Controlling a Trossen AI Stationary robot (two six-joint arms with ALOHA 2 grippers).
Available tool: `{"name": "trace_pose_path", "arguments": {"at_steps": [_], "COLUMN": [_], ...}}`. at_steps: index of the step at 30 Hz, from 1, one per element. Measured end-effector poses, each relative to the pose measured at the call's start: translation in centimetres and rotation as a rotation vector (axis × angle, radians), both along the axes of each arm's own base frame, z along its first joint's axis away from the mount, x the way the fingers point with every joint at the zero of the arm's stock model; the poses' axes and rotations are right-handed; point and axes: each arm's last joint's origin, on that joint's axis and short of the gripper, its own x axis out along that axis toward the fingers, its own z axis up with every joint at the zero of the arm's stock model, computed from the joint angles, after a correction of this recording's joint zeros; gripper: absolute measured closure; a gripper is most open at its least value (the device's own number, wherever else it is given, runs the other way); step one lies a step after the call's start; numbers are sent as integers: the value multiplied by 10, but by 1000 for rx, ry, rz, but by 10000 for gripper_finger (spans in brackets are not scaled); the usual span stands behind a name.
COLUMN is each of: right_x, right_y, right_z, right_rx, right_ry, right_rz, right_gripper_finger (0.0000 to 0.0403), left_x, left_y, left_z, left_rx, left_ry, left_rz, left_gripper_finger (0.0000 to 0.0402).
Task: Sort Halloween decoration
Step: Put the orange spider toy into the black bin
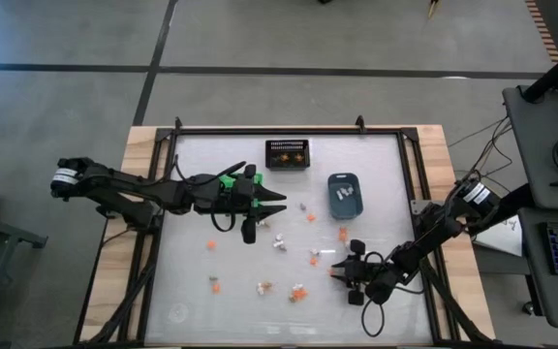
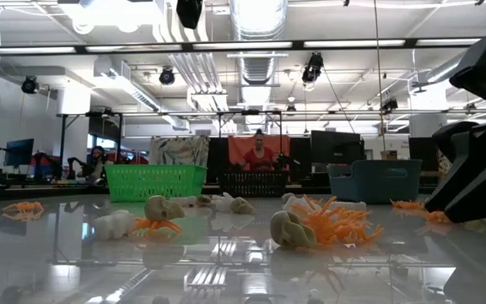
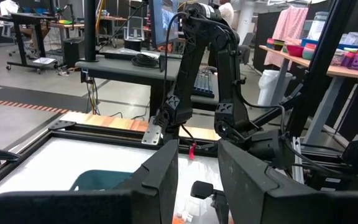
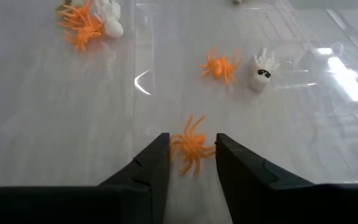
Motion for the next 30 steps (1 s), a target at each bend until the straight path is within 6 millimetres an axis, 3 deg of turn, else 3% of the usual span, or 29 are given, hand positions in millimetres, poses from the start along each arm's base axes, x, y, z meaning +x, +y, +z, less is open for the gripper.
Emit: {"name": "trace_pose_path", "arguments": {"at_steps": [16, 30], "right_x": [0, 0], "right_y": [0, 0], "right_z": [0, 2], "right_rx": [3, -10], "right_ry": [-4, -9], "right_rz": [0, 16], "right_gripper_finger": [346, 351], "left_x": [0, 0], "left_y": [0, 0], "left_z": [0, 0], "left_rx": [0, 0], "left_ry": [-1, -1], "left_rz": [0, 0], "left_gripper_finger": [304, 304]}}
